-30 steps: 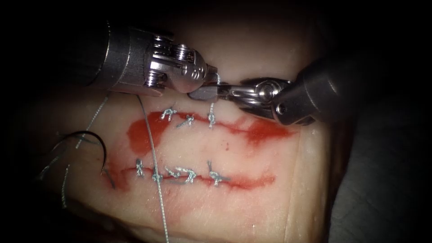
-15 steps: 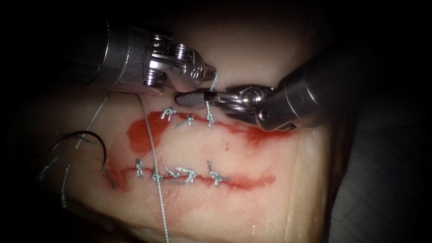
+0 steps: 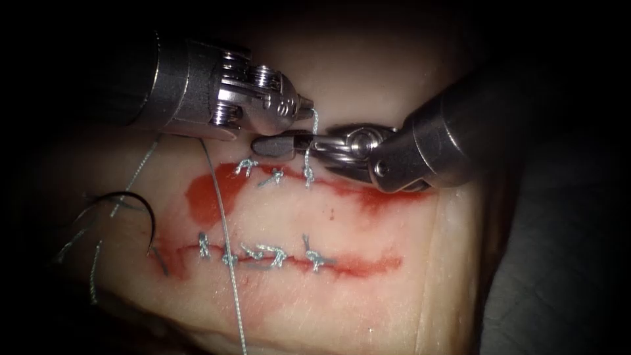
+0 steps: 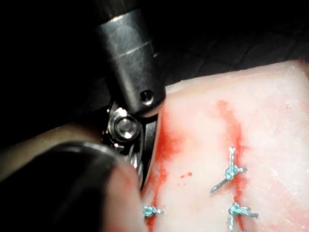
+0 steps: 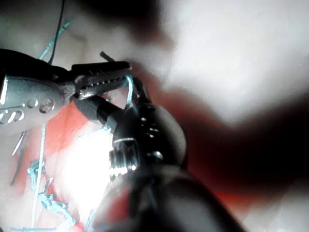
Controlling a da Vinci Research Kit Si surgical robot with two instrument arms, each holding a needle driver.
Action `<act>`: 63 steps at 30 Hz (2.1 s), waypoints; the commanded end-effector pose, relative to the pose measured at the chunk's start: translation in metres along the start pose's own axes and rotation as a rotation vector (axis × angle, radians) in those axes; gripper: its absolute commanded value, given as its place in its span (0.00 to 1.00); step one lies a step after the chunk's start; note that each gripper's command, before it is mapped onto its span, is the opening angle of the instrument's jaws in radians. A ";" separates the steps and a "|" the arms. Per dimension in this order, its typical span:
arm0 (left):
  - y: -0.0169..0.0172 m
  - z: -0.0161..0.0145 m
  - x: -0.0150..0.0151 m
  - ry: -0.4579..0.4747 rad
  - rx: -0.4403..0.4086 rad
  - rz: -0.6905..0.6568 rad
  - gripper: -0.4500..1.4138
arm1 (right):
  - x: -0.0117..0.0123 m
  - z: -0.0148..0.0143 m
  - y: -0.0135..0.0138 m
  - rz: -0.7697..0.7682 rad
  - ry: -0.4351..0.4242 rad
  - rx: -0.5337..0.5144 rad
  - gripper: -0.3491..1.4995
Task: Wound Closure
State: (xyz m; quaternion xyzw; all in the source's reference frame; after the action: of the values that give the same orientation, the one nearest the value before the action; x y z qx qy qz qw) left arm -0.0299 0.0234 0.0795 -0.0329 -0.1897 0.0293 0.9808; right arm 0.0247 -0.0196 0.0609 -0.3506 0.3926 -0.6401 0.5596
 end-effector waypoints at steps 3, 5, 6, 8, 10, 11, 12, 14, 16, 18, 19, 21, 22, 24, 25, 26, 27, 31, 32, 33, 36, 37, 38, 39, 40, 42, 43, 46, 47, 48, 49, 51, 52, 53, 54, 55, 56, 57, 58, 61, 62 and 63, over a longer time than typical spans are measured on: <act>0.0003 0.0006 -0.0003 -0.001 -0.001 -0.003 0.00 | -0.0001 0.0013 0.0000 -0.003 -0.005 -0.006 0.82; 0.0003 0.0006 -0.0003 0.000 -0.001 -0.003 0.00 | -0.0001 0.0013 0.0000 -0.003 -0.006 -0.006 0.80; 0.0003 0.0006 -0.0003 0.000 -0.001 -0.004 0.00 | -0.0001 0.0013 0.0000 -0.003 -0.006 -0.006 0.80; 0.0003 0.0005 -0.0002 -0.002 0.001 -0.004 0.00 | -0.0001 0.0014 0.0000 -0.003 -0.006 -0.006 0.75; 0.0003 0.0005 -0.0002 -0.002 0.001 -0.005 0.00 | -0.0001 0.0014 0.0000 -0.003 -0.006 -0.006 0.72; 0.0003 0.0005 -0.0003 -0.002 0.001 -0.005 0.00 | -0.0001 0.0014 0.0000 -0.003 -0.006 -0.006 0.71; 0.0003 0.0005 -0.0003 -0.002 0.001 -0.005 0.00 | -0.0001 0.0014 0.0000 -0.004 -0.008 -0.008 0.70; 0.0003 0.0005 -0.0003 -0.002 0.001 -0.006 0.00 | -0.0002 0.0014 0.0000 -0.004 -0.008 -0.008 0.67; 0.0003 0.0005 -0.0003 -0.001 0.001 -0.006 0.00 | -0.0002 0.0014 -0.0001 -0.004 -0.010 -0.010 0.65; 0.0003 0.0004 -0.0003 -0.001 0.001 -0.007 0.00 | -0.0003 0.0014 -0.0001 -0.005 -0.016 -0.017 0.63; 0.0003 0.0004 -0.0003 -0.001 0.001 -0.007 0.00 | -0.0004 0.0014 -0.0002 -0.005 -0.021 -0.024 0.62; 0.0002 0.0004 -0.0003 0.000 0.000 -0.007 0.00 | -0.0006 0.0014 -0.0002 -0.006 -0.032 -0.038 0.63; 0.0002 0.0004 -0.0003 0.000 0.000 -0.007 0.00 | -0.0006 0.0013 -0.0001 -0.006 -0.034 -0.040 0.63; 0.0002 0.0005 -0.0003 -0.002 0.001 -0.008 0.00 | -0.0006 0.0013 -0.0001 -0.006 -0.033 -0.045 0.65; 0.0002 0.0005 -0.0003 -0.002 0.001 -0.007 0.00 | -0.0007 0.0013 -0.0001 -0.006 -0.035 -0.047 0.68; 0.0001 0.0005 -0.0003 -0.002 0.000 -0.007 0.00 | -0.0007 0.0013 -0.0001 -0.006 -0.035 -0.047 0.68; 0.0001 0.0005 -0.0003 -0.001 0.000 -0.008 0.00 | -0.0007 0.0013 -0.0001 -0.006 -0.035 -0.047 0.69; 0.0001 0.0006 -0.0003 0.000 -0.001 -0.008 0.00 | -0.0007 0.0013 -0.0001 -0.006 -0.034 -0.048 0.60; 0.0001 0.0006 -0.0003 0.000 -0.001 -0.008 0.00 | -0.0007 0.0014 -0.0001 -0.006 -0.034 -0.048 0.57; 0.0000 0.0006 -0.0003 0.000 -0.001 -0.008 0.00 | -0.0007 0.0014 -0.0001 -0.007 -0.033 -0.049 0.55; 0.0000 0.0006 -0.0003 -0.002 0.000 -0.009 0.00 | -0.0007 0.0014 -0.0001 -0.013 -0.030 -0.062 0.47; 0.0000 0.0006 -0.0003 -0.002 0.000 -0.009 0.00 | -0.0007 0.0014 -0.0001 -0.014 -0.031 -0.065 0.46; 0.0000 0.0006 -0.0003 -0.002 0.000 -0.009 0.00 | -0.0008 0.0014 -0.0001 -0.014 -0.034 -0.070 0.43; 0.0000 0.0006 -0.0003 -0.002 0.000 -0.009 0.00 | -0.0008 0.0014 -0.0001 -0.015 -0.038 -0.074 0.41; 0.0000 0.0006 -0.0003 -0.002 0.000 -0.009 0.00 | -0.0008 0.0014 -0.0001 -0.015 -0.042 -0.079 0.39; 0.0000 0.0006 -0.0003 -0.002 0.000 -0.009 0.00 | -0.0009 0.0014 -0.0001 -0.016 -0.048 -0.086 0.37; 0.0000 0.0006 -0.0003 -0.001 0.000 -0.009 0.00 | -0.0010 0.0014 -0.0001 -0.016 -0.053 -0.093 0.36; 0.0000 0.0006 -0.0003 -0.001 -0.001 -0.009 0.00 | -0.0012 0.0013 -0.0001 -0.015 -0.071 -0.101 0.33; 0.0000 0.0006 -0.0003 -0.001 -0.001 -0.009 0.00 | -0.0012 0.0013 -0.0001 -0.015 -0.071 -0.101 0.31; 0.0000 0.0006 -0.0003 -0.001 -0.001 -0.009 0.00 | -0.0012 0.0013 -0.0001 -0.016 -0.074 -0.106 0.27; 0.0000 0.0006 -0.0003 -0.001 -0.001 -0.009 0.00 | -0.0012 0.0013 -0.0001 -0.010 -0.074 -0.106 0.24; 0.0000 0.0006 -0.0003 -0.001 -0.001 -0.009 0.00 | -0.0012 0.0013 -0.0001 -0.022 -0.074 -0.106 0.22; -0.0001 0.0006 -0.0003 -0.001 -0.001 -0.009 0.00 | -0.0012 0.0012 -0.0001 -0.022 -0.074 -0.106 0.21; -0.0001 0.0006 -0.0003 -0.001 -0.001 -0.009 0.00 | -0.0012 0.0013 -0.0001 -0.022 -0.074 -0.106 0.20; -0.0001 0.0006 -0.0003 -0.001 -0.001 -0.009 0.00 | -0.0011 0.0013 -0.0001 -0.029 -0.074 -0.106 0.15; -0.0001 0.0006 -0.0003 0.000 -0.001 -0.009 0.00 | -0.0011 0.0013 -0.0001 -0.029 -0.073 -0.106 0.02; -0.0001 0.0006 -0.0003 0.000 -0.001 -0.009 0.00 | -0.0011 0.0013 -0.0001 -0.035 -0.074 -0.106 0.00; -0.0001 0.0006 -0.0003 0.000 -0.001 -0.010 0.00 | -0.0011 0.0013 -0.0001 -0.041 -0.074 -0.106 0.00; -0.0001 0.0006 -0.0003 0.000 -0.001 -0.010 0.00 | -0.0011 0.0013 -0.0001 -0.041 -0.074 -0.106 0.00; -0.0001 0.0006 -0.0003 0.000 -0.001 -0.010 0.00 | -0.0009 0.0013 -0.0001 -0.049 -0.073 -0.106 0.00; -0.0001 0.0006 -0.0003 0.000 -0.001 -0.010 0.00 | -0.0009 0.0013 -0.0001 -0.049 -0.073 -0.107 0.00; -0.0001 0.0006 -0.0003 0.000 -0.001 -0.011 0.00 | -0.0009 0.0013 -0.0001 -0.049 -0.073 -0.107 0.00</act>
State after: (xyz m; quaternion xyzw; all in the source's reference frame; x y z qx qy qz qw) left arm -0.0299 0.0230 0.0794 -0.0319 -0.1896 0.0241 0.9810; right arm 0.0250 -0.0189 0.0612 -0.4105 0.3967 -0.6195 0.5389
